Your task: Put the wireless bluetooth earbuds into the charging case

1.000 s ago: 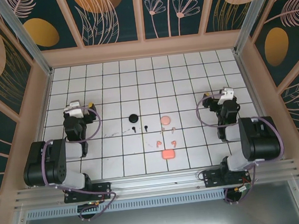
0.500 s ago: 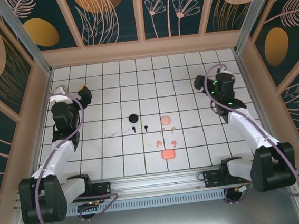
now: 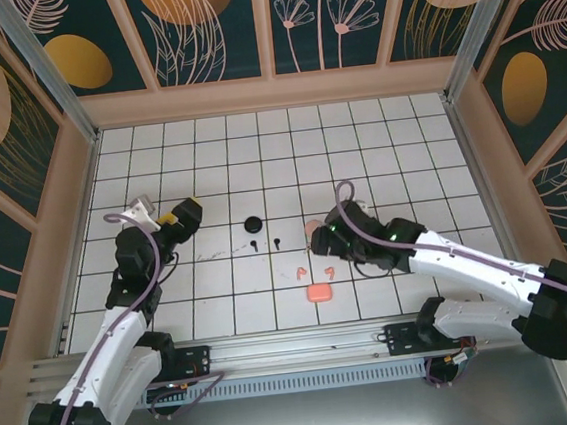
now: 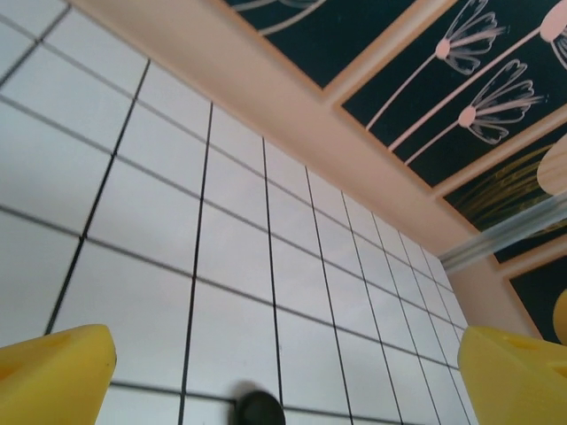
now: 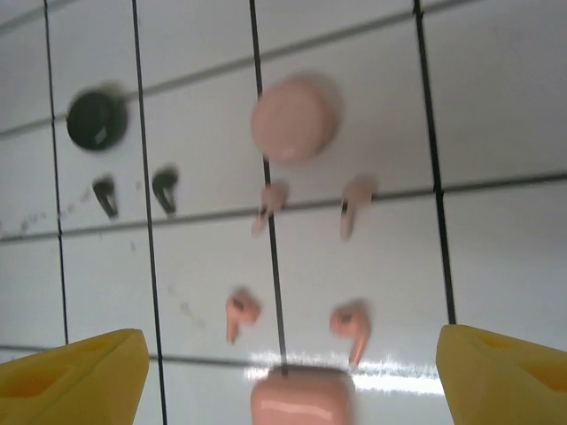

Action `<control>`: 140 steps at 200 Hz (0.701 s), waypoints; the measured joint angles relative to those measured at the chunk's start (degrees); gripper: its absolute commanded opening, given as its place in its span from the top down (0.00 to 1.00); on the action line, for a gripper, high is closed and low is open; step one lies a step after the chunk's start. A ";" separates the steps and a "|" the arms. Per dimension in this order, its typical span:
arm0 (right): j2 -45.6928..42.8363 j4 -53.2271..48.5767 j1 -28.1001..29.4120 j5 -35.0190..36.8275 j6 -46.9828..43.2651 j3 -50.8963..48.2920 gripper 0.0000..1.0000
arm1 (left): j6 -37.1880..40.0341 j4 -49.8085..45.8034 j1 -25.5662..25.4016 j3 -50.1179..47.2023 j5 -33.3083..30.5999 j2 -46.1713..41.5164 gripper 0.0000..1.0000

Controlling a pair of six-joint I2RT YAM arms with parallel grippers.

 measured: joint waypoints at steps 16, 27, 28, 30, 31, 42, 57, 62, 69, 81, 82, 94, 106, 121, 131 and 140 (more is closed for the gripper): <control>2.38 -3.41 5.81 2.16 5.05 0.83 0.15 | -1.01 -1.01 -0.79 -0.66 0.04 -0.09 0.01; 5.07 -5.51 9.29 3.43 8.02 2.01 0.15 | -1.36 -1.25 -1.29 -0.68 0.02 0.57 0.01; 5.29 -5.64 9.53 3.52 8.26 2.12 0.15 | -1.36 -1.25 -1.33 -0.68 0.02 0.63 0.01; 5.88 -6.08 10.23 3.74 8.81 2.45 0.14 | -1.36 -1.22 -1.44 -0.68 0.02 0.85 0.01; 6.08 -6.21 10.45 3.82 9.01 2.58 0.14 | -1.36 -1.25 -1.49 -0.68 0.02 0.92 0.01; 9.29 -7.85 13.16 4.72 11.39 4.26 0.14 | -1.36 -1.25 -2.23 -0.68 0.02 2.25 0.01; 14.01 -9.84 16.11 5.84 14.12 6.84 0.14 | -1.31 -1.42 -3.74 -0.57 -0.28 4.87 0.02; 15.69 -10.40 16.92 6.08 14.82 7.74 0.14 | -1.25 -1.55 -4.33 -0.39 -0.59 5.81 0.01; 17.57 -10.95 17.68 6.16 15.63 8.74 0.14 | -1.03 -1.86 -5.22 0.00 -1.11 7.21 0.02; 20.48 -11.61 18.60 6.38 16.72 10.19 0.14 | -0.61 -2.49 -6.86 1.27 -1.86 9.79 0.01; 20.63 -11.63 18.64 6.40 16.74 10.25 0.14 | -0.57 -2.51 -6.97 1.38 -1.92 9.99 0.01; 22.64 -12.02 19.15 6.51 17.38 11.41 0.13 | 0.20 -3.26 -8.68 3.28 -2.97 12.55 0.01; 23.78 -12.09 19.37 6.54 17.77 12.22 0.13 | 1.09 -4.13 -10.64 5.86 -4.35 15.37 0.01; 24.22 -12.11 19.45 6.51 18.23 12.70 0.13 | 2.01 -4.70 -12.79 8.57 -5.77 18.05 0.01; 24.24 -12.11 19.45 6.47 18.47 12.72 0.13 | 2.40 -4.72 -13.90 9.62 -6.60 19.12 0.01; 24.24 -12.13 19.45 6.27 18.60 12.72 0.13 | 2.60 -4.79 -14.60 10.03 -7.28 19.67 0.02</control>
